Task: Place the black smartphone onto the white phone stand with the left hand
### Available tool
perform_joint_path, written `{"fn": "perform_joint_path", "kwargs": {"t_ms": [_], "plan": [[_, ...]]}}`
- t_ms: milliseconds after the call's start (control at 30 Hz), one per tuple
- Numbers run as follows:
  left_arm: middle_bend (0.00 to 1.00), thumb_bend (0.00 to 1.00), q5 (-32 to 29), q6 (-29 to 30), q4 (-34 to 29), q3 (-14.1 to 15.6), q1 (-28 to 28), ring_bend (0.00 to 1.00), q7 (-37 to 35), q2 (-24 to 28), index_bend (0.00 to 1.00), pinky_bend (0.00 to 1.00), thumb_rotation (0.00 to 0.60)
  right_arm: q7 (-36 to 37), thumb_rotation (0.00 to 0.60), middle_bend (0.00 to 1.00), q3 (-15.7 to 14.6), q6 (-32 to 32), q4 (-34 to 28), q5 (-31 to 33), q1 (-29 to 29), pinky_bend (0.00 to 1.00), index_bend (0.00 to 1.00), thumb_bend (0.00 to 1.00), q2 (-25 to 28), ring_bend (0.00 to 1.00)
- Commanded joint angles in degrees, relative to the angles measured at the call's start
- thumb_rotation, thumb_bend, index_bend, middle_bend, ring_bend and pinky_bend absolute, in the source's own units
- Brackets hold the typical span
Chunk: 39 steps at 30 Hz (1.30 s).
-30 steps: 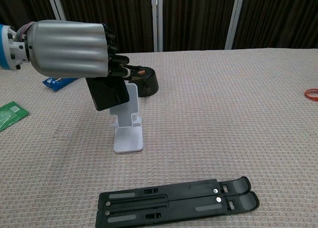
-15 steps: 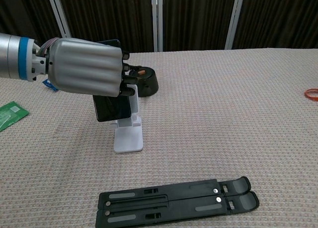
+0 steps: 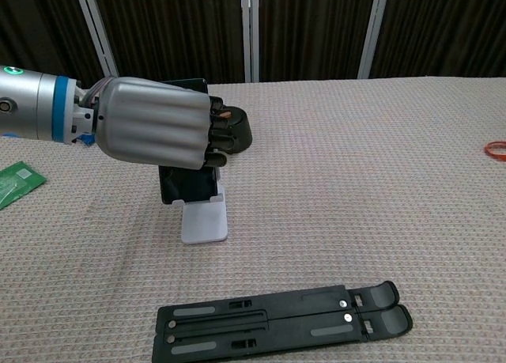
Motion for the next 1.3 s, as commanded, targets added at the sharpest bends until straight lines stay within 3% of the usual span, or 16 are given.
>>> {"fn": "perform_joint_path", "kwargs": {"t_ms": [33, 133, 333, 567, 633, 733, 800, 967, 1100, 1200, 1300], "plan": [[0.01, 0.00, -0.8, -0.2, -0.1, -0.3, 0.2, 0.08, 1.5, -0.3, 0.12, 0.31, 0.600, 0.0, 0.600, 0.00, 0.0, 0.0, -0.1, 0.0, 0.0, 0.00, 0.00, 0.00, 0.1, 0.00], [0.00, 0.00, -1.1, 0.2, -0.3, -0.4, 0.4, 0.01, 2.3, -0.3, 0.02, 0.28, 0.600, -0.2, 0.600, 0.00, -0.1, 0.0, -0.1, -0.1, 0.0, 0.00, 0.00, 0.00, 0.0, 0.00], [0.00, 0.00, -0.9, 2.4, -1.1, -0.3, 0.4, 0.00, 1.9, 0.9, 0.00, 0.26, 0.600, -0.2, 0.600, 0.00, -0.1, 0.0, -0.2, -0.2, 0.0, 0.00, 0.00, 0.00, 0.0, 0.00], [0.00, 0.00, -5.0, 12.7, -4.3, -4.8, 3.7, 0.00, -1.1, 2.3, 0.00, 0.19, 0.600, -0.3, 0.600, 0.00, -0.2, -0.1, -0.3, -0.6, 0.0, 0.00, 0.00, 0.00, 0.0, 0.00], [0.00, 0.00, -8.5, 16.5, -6.4, -7.0, 6.1, 0.00, -1.6, 3.0, 0.00, 0.10, 0.600, -0.2, 0.600, 0.00, -0.3, 0.0, -0.4, -0.7, -0.1, 0.00, 0.00, 0.00, 0.1, 0.00], [0.00, 0.00, -20.9, 20.8, -14.8, -10.5, 13.3, 0.00, 0.8, 4.1, 0.00, 0.00, 0.600, 0.2, 0.600, 0.00, -0.4, 0.3, -0.7, -1.2, -0.2, 0.00, 0.00, 0.00, 0.3, 0.00], [0.00, 0.00, -28.9, 24.3, -21.9, -11.3, 18.5, 0.00, 2.3, 5.3, 0.00, 0.00, 0.600, 0.6, 0.600, 0.00, -0.5, 0.7, -0.9, -1.5, -0.4, 0.00, 0.00, 0.00, 0.5, 0.00], [0.00, 0.00, -37.9, 32.8, -29.4, -9.3, 28.0, 0.00, -0.9, 7.1, 0.00, 0.00, 0.600, 1.1, 0.600, 0.00, -0.8, 1.0, -0.8, -2.3, -0.6, 0.00, 0.00, 0.00, 0.7, 0.00], [0.00, 0.00, -42.9, 40.2, -32.0, -5.1, 37.6, 0.00, -9.0, 8.7, 0.00, 0.00, 0.600, 0.6, 0.600, 0.00, -1.0, 1.1, -1.0, -3.2, -0.6, 0.00, 0.00, 0.00, 0.5, 0.00], [0.00, 0.00, -42.2, 44.7, -32.0, -1.0, 43.9, 0.00, -15.8, 9.9, 0.00, 0.00, 0.600, -0.6, 0.600, 0.00, -1.2, 1.4, -1.5, -3.9, -0.5, 0.00, 0.00, 0.00, 0.3, 0.00], [0.00, 0.00, -41.2, 45.5, -30.9, 0.3, 45.8, 0.00, -18.8, 10.1, 0.00, 0.00, 0.600, -1.2, 0.600, 0.00, -1.3, 1.6, -1.7, -4.2, -0.5, 0.00, 0.00, 0.00, 0.2, 0.00]]}}
